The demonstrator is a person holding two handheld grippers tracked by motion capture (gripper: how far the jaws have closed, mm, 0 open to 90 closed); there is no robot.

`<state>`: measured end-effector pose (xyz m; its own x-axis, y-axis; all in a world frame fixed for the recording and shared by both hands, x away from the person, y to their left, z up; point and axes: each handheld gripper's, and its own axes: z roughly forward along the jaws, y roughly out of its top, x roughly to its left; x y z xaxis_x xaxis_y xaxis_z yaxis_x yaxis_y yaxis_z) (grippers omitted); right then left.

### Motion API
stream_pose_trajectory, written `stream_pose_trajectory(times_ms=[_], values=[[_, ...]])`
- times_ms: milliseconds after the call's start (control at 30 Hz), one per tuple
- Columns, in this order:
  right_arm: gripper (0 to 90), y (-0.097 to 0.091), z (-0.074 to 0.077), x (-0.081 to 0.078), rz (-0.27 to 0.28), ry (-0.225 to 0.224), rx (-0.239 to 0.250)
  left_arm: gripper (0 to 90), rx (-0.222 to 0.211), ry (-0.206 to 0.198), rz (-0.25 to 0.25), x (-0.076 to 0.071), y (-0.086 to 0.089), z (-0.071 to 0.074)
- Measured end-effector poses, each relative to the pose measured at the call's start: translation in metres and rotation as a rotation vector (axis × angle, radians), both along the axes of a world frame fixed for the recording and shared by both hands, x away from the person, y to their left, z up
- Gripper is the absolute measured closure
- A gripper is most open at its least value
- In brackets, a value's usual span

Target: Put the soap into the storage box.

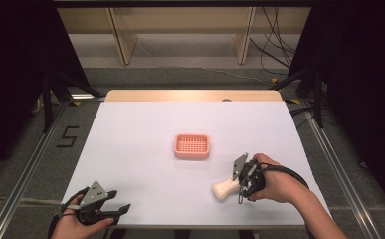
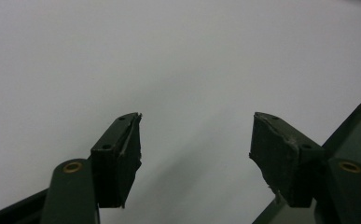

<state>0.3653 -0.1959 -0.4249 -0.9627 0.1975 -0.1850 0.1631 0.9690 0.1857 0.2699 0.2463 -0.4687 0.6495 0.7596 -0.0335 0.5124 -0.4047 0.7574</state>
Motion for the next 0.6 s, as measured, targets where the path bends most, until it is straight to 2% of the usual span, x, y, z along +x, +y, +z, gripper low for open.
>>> stream_pose_trajectory(times_ms=[33, 100, 133, 167, 233, 267, 300, 333, 367, 400, 433, 467, 500, 533, 567, 600], values=[[34.7, 0.002, 0.0, -0.001, -0.023, 0.0, -0.008, 33.0, 0.002, -0.003, -0.004, 0.0, 0.0, 0.0], [34.1, 0.006, 0.0, 0.004, 0.035, -0.011, -0.002, 33.0, 0.002, -0.005, -0.007, 0.001, 0.0, 0.0], [33.8, 0.008, 0.0, 0.004, 0.032, -0.005, -0.001, 33.0, 0.002, -0.006, -0.008, 0.0, 0.0, 0.0], [33.7, 0.01, 0.0, 0.002, -0.013, -0.001, -0.014, 33.0, 0.032, -0.02, -0.023, 0.002, 0.002, 0.0], [33.6, 0.013, 0.0, 0.005, 0.024, -0.004, -0.018, 33.0, 0.043, -0.03, -0.039, 0.003, 0.003, 0.001], [33.6, 0.015, 0.0, 0.004, -0.003, 0.0, -0.021, 33.1, 0.007, -0.001, -0.003, 0.0, 0.001, 0.0], [33.4, 0.017, -0.001, 0.009, 0.064, -0.006, -0.008, 33.1, -0.006, 0.002, -0.003, -0.001, 0.0, 0.0], [33.2, 0.019, -0.002, 0.01, 0.073, 0.0, -0.005, 33.1, 0.002, -0.006, -0.012, 0.0, 0.0, 0.0], [33.0, 0.02, -0.002, 0.01, 0.061, 0.004, -0.011, 33.1, 0.042, -0.033, -0.033, 0.002, 0.003, 0.001], [32.8, 0.021, -0.002, 0.009, 0.057, 0.006, -0.018, 33.1, 0.045, -0.043, -0.032, 0.003, 0.002, 0.0], [32.7, 0.023, -0.003, 0.012, 0.091, 0.01, -0.016, 33.1, 0.016, -0.024, -0.023, 0.001, 0.001, 0.0], [32.3, 0.025, -0.004, 0.011, 0.072, 0.014, -0.016, 33.1, -0.007, -0.011, -0.015, -0.001, 0.0, 0.0], [32.1, 0.026, -0.005, 0.011, 0.078, 0.016, -0.026, 33.1, -0.006, -0.011, -0.015, -0.001, 0.0, 0.0], [32.0, 0.027, -0.006, 0.012, 0.095, 0.023, -0.019, 33.1, 0.014, -0.022, -0.024, 0.001, 0.001, 0.0], [32.0, 0.029, -0.006, 0.013, 0.1, 0.028, -0.016, 33.0, 0.013, -0.023, -0.026, 0.001, 0.001, 0.0], [32.0, 0.029, -0.006, 0.011, 0.072, 0.031, -0.019, 33.1, 0.009, -0.009, -0.023, 0.0, 0.001, 0.0]])
